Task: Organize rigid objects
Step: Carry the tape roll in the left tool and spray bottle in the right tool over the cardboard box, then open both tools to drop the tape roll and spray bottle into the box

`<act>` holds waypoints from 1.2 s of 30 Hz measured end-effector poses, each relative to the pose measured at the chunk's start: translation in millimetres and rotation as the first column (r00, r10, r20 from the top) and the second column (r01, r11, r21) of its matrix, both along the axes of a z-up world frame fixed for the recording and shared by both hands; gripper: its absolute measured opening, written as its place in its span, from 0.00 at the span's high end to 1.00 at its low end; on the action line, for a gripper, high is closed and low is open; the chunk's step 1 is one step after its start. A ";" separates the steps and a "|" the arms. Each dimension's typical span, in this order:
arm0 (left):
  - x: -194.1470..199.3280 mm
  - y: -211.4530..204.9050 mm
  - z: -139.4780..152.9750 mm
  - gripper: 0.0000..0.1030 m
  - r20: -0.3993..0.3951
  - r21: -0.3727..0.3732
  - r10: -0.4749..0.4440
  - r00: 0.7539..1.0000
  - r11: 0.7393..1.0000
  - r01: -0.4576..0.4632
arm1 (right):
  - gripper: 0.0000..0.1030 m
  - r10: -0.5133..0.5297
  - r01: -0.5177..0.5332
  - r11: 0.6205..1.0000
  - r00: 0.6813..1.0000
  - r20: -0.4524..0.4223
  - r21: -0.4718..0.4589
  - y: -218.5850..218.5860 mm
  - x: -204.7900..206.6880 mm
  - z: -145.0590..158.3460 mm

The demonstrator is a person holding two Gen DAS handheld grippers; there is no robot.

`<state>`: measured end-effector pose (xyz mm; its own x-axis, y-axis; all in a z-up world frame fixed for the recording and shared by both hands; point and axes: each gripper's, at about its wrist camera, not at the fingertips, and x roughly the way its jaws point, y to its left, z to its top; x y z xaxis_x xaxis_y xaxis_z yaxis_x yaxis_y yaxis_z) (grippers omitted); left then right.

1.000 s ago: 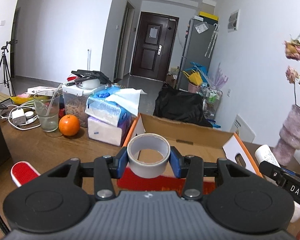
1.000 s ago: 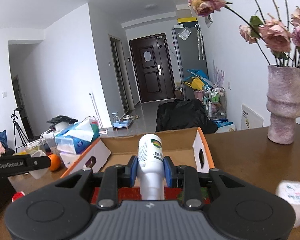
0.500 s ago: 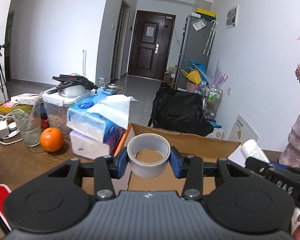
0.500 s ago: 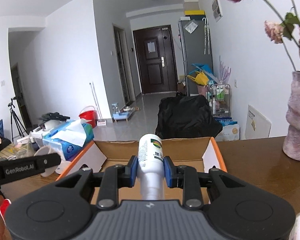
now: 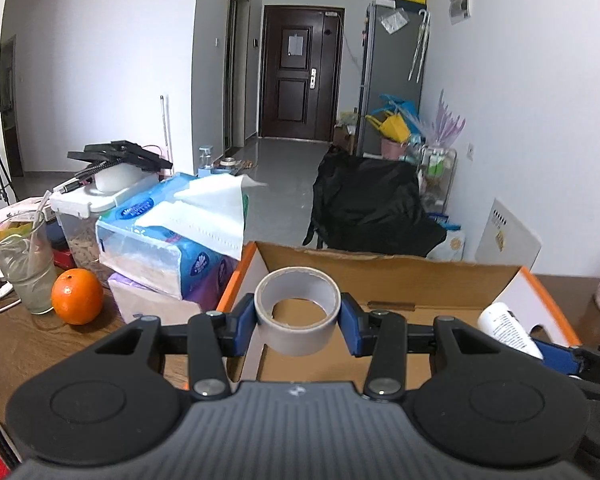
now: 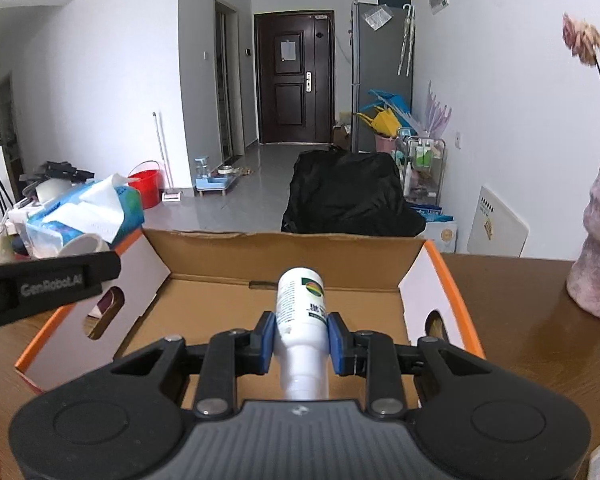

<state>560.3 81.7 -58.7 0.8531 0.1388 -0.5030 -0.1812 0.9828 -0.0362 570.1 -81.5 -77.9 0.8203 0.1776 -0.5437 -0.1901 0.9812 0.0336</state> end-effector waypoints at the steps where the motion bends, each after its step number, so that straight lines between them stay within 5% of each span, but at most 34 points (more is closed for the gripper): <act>1: 2.3 -0.9 -2.4 0.57 -0.004 0.011 -0.001 1.000 1.000 0.001 | 0.74 0.003 -0.003 1.000 1.000 -0.001 0.003 0.1 0.8 -1.9; 17: 16.5 4.3 -20.8 0.55 -0.082 0.018 -0.001 0.997 1.000 0.002 | 0.74 0.005 -0.005 1.000 1.000 -0.016 -0.007 -2.2 8.9 -20.0; 18: 16.5 5.5 -20.5 0.47 -0.084 0.017 -0.002 0.996 1.000 0.003 | 0.74 0.005 -0.005 1.000 1.000 -0.021 -0.009 -2.9 9.2 -20.8; 19: 16.0 6.4 -19.7 0.28 -0.085 0.019 0.002 0.996 1.000 -0.001 | 0.74 -0.006 0.006 1.000 1.000 -0.024 -0.012 -3.0 9.7 -20.8; 21: 12.5 7.0 -16.8 0.03 -0.062 0.036 0.024 0.998 0.999 -0.022 | 0.52 -0.016 0.015 1.000 1.000 -0.024 -0.020 -4.5 9.5 -20.0; 24: 6.7 7.3 -11.1 0.00 -0.023 0.055 0.026 0.999 0.998 -0.024 | 0.11 -0.043 0.043 0.999 0.999 0.006 -0.014 -7.2 7.1 -16.9; 36: 7.3 12.8 -7.9 0.00 -0.047 0.015 0.039 0.998 0.999 -0.039 | 0.06 -0.051 0.051 0.999 0.999 0.017 0.004 -14.0 4.8 -16.7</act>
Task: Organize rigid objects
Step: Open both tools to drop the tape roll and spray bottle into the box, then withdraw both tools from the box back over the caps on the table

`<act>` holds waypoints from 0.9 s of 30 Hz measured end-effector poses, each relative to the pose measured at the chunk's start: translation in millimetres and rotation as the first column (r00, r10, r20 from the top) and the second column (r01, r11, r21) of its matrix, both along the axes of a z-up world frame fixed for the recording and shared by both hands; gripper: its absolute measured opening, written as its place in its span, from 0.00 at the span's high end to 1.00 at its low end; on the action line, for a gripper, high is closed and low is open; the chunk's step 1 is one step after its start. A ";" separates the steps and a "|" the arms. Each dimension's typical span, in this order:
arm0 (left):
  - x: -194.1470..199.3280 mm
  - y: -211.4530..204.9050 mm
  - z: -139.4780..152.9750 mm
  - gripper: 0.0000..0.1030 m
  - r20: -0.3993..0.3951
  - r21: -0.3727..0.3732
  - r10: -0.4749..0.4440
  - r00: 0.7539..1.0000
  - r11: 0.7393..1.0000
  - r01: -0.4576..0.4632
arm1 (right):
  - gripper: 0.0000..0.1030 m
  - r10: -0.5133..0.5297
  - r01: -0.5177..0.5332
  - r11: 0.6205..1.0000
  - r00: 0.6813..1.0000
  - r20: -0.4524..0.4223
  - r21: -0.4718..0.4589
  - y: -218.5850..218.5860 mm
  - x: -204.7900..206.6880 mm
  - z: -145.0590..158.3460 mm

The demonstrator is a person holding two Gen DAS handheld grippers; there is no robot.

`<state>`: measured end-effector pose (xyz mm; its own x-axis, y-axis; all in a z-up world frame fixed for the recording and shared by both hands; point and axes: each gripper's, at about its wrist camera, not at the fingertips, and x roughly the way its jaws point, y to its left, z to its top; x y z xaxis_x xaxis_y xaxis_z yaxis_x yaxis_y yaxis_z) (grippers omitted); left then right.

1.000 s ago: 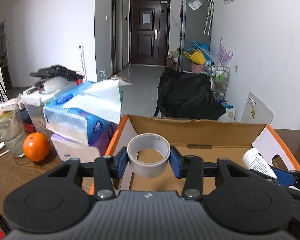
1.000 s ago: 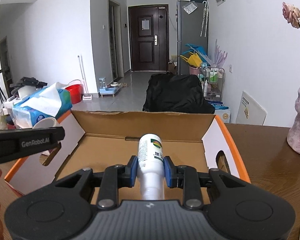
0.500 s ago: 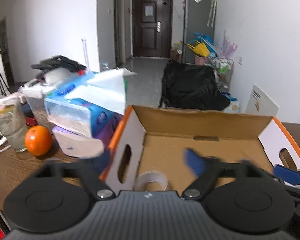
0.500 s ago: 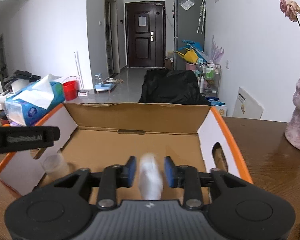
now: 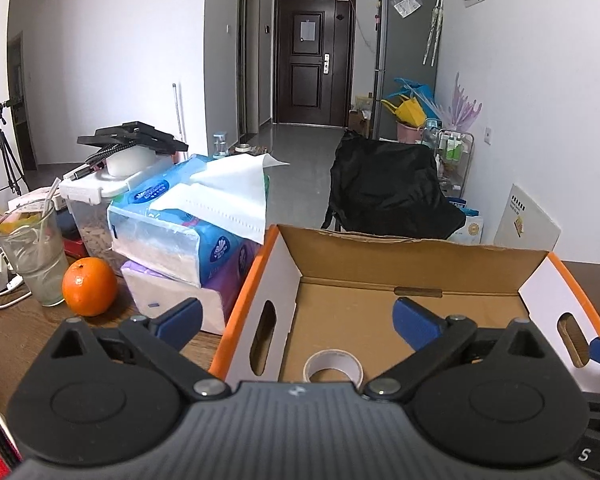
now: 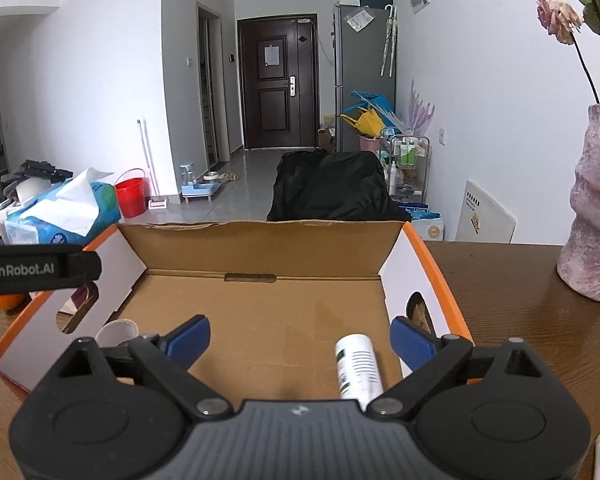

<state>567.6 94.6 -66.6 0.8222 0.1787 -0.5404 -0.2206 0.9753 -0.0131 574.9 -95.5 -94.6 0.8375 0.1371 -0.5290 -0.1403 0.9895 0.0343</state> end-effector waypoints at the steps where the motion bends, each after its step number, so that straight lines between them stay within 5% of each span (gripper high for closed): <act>1: 0.1 0.1 0.0 0.00 -0.002 0.000 -0.001 1.000 1.000 0.001 | 0.06 0.000 0.000 1.000 1.000 0.000 0.000 0.2 -0.1 -0.1; 11: -19.4 6.2 19.8 0.00 0.023 -0.073 -0.004 1.000 0.997 0.006 | 0.06 0.019 -0.018 0.999 1.000 0.025 -0.035 0.7 -21.1 16.6; 27: -103.3 -5.3 51.3 0.00 0.123 -0.018 0.004 0.992 1.000 -0.002 | 0.04 0.029 -0.027 0.999 0.998 0.047 -0.041 -28.9 -99.2 43.9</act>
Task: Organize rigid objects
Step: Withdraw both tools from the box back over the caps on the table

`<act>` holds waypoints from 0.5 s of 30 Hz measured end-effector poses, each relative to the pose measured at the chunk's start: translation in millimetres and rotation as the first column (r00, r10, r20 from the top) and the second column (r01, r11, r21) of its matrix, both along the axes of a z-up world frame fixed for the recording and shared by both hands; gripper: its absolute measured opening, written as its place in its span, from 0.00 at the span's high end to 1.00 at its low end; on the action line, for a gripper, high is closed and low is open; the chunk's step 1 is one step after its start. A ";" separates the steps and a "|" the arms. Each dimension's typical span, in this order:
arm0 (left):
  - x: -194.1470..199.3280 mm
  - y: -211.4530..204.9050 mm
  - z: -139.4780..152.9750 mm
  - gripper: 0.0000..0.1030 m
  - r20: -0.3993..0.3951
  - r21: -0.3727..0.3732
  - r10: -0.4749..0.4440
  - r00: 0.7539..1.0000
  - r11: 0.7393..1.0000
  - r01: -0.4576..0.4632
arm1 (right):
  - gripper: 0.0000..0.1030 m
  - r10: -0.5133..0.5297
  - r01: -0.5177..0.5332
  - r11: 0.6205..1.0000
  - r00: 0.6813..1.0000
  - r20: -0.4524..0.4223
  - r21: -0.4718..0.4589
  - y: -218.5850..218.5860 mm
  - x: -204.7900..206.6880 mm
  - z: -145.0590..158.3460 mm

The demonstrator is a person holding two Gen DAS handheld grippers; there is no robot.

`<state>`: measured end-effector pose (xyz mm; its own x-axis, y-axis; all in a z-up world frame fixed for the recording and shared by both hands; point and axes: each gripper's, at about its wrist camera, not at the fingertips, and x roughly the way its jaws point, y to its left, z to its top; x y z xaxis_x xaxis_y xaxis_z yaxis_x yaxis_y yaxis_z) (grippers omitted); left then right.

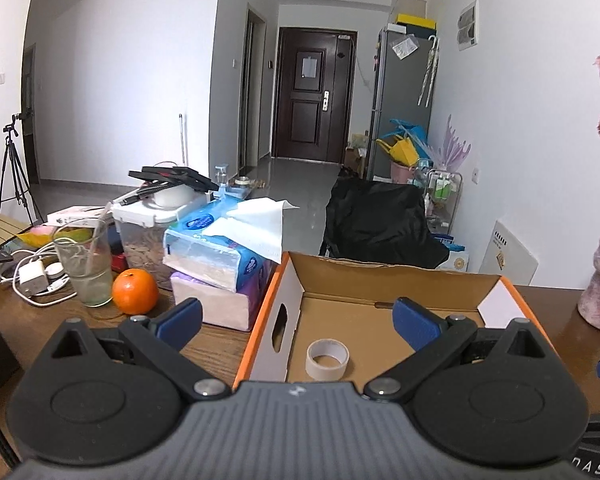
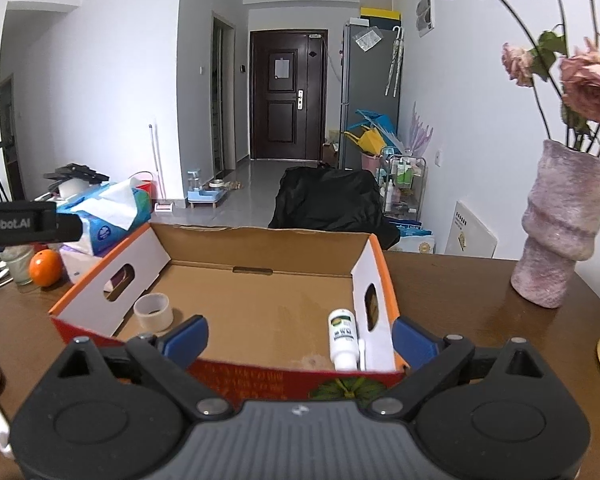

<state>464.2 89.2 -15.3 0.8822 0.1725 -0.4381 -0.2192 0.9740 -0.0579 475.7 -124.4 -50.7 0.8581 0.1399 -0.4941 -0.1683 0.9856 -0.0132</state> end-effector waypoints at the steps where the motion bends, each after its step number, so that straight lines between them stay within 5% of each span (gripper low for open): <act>1: -5.5 -0.9 0.5 0.00 0.001 0.000 0.001 1.000 1.000 -0.001 | 0.04 0.001 -0.001 1.000 1.000 0.002 -0.002 -1.6 -5.8 0.8; 15: -78.4 -12.0 -1.6 0.00 -0.012 -0.021 -0.009 1.000 1.000 0.009 | 0.01 0.000 0.001 1.000 1.000 0.013 -0.007 -25.7 -83.5 11.1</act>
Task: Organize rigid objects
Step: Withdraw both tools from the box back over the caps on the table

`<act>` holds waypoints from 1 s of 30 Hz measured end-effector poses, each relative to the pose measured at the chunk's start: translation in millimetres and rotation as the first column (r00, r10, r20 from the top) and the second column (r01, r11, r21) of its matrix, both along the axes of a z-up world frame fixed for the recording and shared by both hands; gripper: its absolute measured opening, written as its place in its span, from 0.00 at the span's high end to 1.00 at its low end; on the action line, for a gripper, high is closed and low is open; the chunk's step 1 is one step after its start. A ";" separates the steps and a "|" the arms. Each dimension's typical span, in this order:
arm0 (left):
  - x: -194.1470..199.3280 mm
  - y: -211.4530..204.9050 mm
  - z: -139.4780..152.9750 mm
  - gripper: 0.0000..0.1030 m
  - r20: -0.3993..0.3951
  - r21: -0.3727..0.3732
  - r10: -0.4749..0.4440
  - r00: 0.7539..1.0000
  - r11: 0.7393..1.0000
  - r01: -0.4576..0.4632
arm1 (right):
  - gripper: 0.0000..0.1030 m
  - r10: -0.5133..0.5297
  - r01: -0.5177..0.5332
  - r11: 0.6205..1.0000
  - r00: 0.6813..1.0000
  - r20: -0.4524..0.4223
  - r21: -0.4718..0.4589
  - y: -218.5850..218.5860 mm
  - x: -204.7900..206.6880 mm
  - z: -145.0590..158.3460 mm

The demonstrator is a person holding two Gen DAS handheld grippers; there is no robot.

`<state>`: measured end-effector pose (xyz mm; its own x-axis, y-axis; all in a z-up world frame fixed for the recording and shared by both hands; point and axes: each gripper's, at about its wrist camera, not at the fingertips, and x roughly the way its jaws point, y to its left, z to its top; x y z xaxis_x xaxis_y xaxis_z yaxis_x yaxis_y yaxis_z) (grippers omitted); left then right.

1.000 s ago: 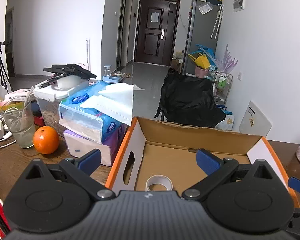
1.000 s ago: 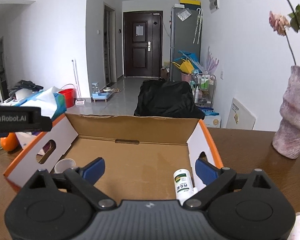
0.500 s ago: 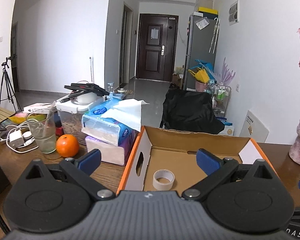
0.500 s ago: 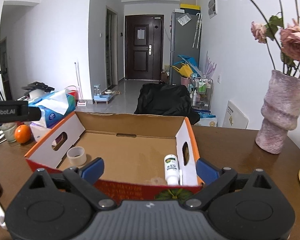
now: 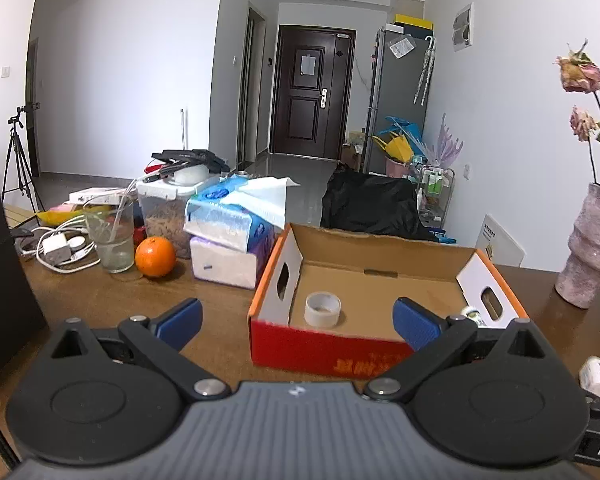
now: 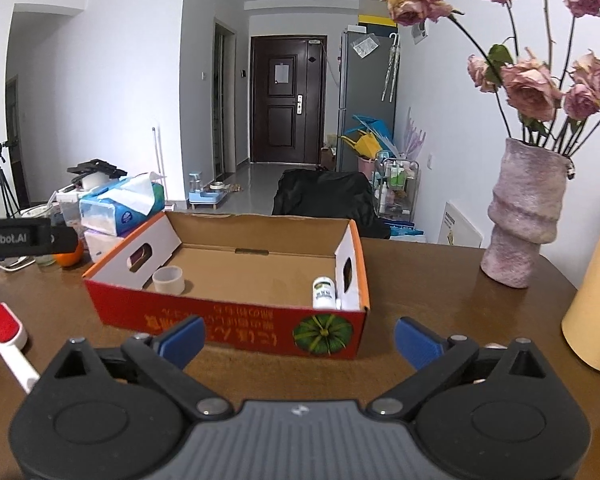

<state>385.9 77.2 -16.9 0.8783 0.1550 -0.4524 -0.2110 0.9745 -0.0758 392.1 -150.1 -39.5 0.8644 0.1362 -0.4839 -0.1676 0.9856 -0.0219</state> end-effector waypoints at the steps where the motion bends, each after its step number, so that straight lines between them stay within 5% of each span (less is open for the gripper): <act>1: -4.7 0.1 -0.3 0.00 -0.001 -0.003 -0.002 1.000 1.000 0.002 | 0.01 -0.001 0.001 1.000 1.000 0.001 -0.002 -1.4 -5.9 0.8; 30: -167.6 -20.6 -11.1 0.00 -0.042 0.030 -0.038 0.998 0.999 0.039 | 0.00 -0.010 0.010 1.000 1.000 -0.002 -0.025 -27.7 -177.1 -3.1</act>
<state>218.3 56.7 -28.0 0.8644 0.1357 -0.4842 -0.1755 0.9838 -0.0377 215.0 -177.8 -42.7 0.8645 0.1156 -0.4891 -0.1581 0.9863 -0.0463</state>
